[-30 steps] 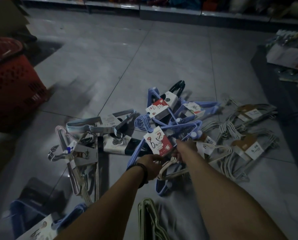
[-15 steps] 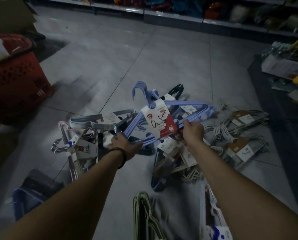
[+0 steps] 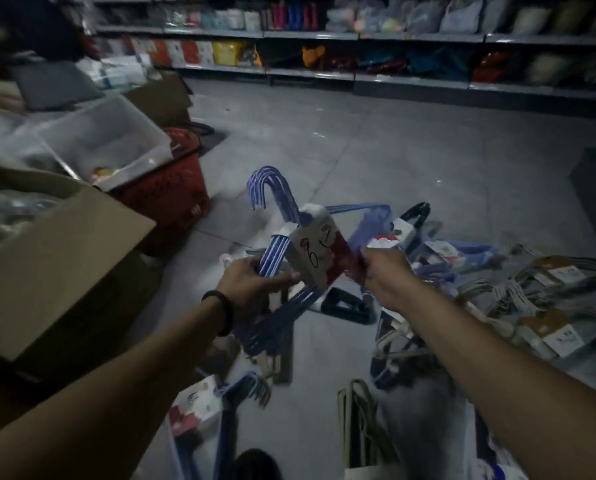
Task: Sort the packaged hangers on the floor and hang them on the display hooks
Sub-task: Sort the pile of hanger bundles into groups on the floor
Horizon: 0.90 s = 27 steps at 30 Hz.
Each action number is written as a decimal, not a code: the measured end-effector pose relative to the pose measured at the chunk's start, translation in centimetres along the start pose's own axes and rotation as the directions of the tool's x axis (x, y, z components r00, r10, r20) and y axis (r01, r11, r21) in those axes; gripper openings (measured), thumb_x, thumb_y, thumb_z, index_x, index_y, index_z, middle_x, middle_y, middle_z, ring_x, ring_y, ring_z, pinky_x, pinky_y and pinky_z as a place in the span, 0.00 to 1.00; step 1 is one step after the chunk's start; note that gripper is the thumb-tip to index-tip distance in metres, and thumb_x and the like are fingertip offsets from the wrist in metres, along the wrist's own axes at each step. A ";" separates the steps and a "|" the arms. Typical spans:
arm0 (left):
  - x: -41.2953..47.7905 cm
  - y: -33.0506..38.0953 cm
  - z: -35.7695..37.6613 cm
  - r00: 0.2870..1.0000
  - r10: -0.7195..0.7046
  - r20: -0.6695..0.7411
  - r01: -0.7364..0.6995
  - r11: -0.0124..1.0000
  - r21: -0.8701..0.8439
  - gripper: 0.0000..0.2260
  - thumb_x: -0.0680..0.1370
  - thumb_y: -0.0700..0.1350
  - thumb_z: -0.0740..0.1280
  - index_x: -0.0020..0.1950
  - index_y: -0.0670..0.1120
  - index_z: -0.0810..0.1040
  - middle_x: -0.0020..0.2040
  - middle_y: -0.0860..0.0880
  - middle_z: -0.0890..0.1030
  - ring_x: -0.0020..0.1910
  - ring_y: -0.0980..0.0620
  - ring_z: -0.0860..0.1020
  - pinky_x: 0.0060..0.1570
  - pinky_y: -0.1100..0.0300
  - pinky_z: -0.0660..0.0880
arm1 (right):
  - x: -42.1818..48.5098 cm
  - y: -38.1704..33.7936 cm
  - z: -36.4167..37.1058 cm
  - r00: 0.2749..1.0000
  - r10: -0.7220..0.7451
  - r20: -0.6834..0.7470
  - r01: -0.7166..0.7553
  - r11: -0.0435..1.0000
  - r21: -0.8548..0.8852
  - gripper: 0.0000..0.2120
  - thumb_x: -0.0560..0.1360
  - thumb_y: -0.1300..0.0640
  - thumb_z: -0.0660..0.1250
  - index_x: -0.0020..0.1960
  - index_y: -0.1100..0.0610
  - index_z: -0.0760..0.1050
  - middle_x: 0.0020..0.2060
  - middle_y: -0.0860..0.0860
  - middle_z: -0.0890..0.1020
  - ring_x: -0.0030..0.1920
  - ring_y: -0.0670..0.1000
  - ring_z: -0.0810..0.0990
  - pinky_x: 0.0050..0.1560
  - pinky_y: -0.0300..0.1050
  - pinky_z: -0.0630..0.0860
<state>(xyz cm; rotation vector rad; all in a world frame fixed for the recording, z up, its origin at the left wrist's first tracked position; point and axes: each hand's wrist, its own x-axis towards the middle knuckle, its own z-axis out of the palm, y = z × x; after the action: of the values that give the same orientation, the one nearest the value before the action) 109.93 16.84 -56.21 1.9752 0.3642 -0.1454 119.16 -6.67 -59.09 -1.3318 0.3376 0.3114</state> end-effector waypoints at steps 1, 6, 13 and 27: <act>-1.7 -0.3 -1.2 1.000 0.014 -0.013 -0.014 1.000 -0.028 0.21 0.66 0.58 0.82 0.50 0.46 0.85 0.39 0.45 0.86 0.32 0.50 0.81 0.30 0.58 0.79 | -1.2 -0.1 1.7 0.999 0.018 0.026 -0.019 0.999 0.030 0.08 0.83 0.66 0.61 0.50 0.63 0.79 0.41 0.60 0.83 0.34 0.55 0.82 0.36 0.46 0.80; -9.5 -2.9 -7.2 0.991 0.031 -0.134 -0.047 0.992 -0.116 0.18 0.69 0.58 0.77 0.50 0.46 0.86 0.38 0.47 0.86 0.32 0.54 0.82 0.34 0.57 0.77 | -9.2 1.4 9.7 0.948 0.136 0.286 -0.107 0.987 -0.117 0.10 0.85 0.56 0.61 0.48 0.57 0.78 0.44 0.60 0.82 0.39 0.57 0.81 0.40 0.47 0.76; -17.0 -7.8 -10.5 0.968 -0.071 -0.243 0.010 0.969 -0.246 0.13 0.72 0.43 0.79 0.52 0.55 0.82 0.41 0.48 0.87 0.37 0.54 0.86 0.37 0.57 0.84 | -16.8 4.5 17.3 0.859 0.253 0.444 -0.192 0.965 -0.178 0.34 0.79 0.29 0.59 0.67 0.56 0.77 0.60 0.63 0.84 0.58 0.66 0.85 0.61 0.67 0.80; -17.0 -24.3 -5.2 0.824 0.032 -0.566 0.234 0.891 0.390 0.13 0.72 0.60 0.76 0.47 0.54 0.78 0.41 0.53 0.82 0.41 0.50 0.79 0.35 0.58 0.68 | -13.8 15.4 21.4 0.957 0.209 0.201 -0.093 0.877 -0.471 0.09 0.83 0.56 0.68 0.55 0.63 0.78 0.44 0.65 0.86 0.42 0.63 0.88 0.46 0.62 0.86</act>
<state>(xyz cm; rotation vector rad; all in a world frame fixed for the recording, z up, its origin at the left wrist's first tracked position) 85.78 27.63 -70.59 2.4384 0.8919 0.3292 101.60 17.06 -62.77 -1.7115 0.1607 0.7189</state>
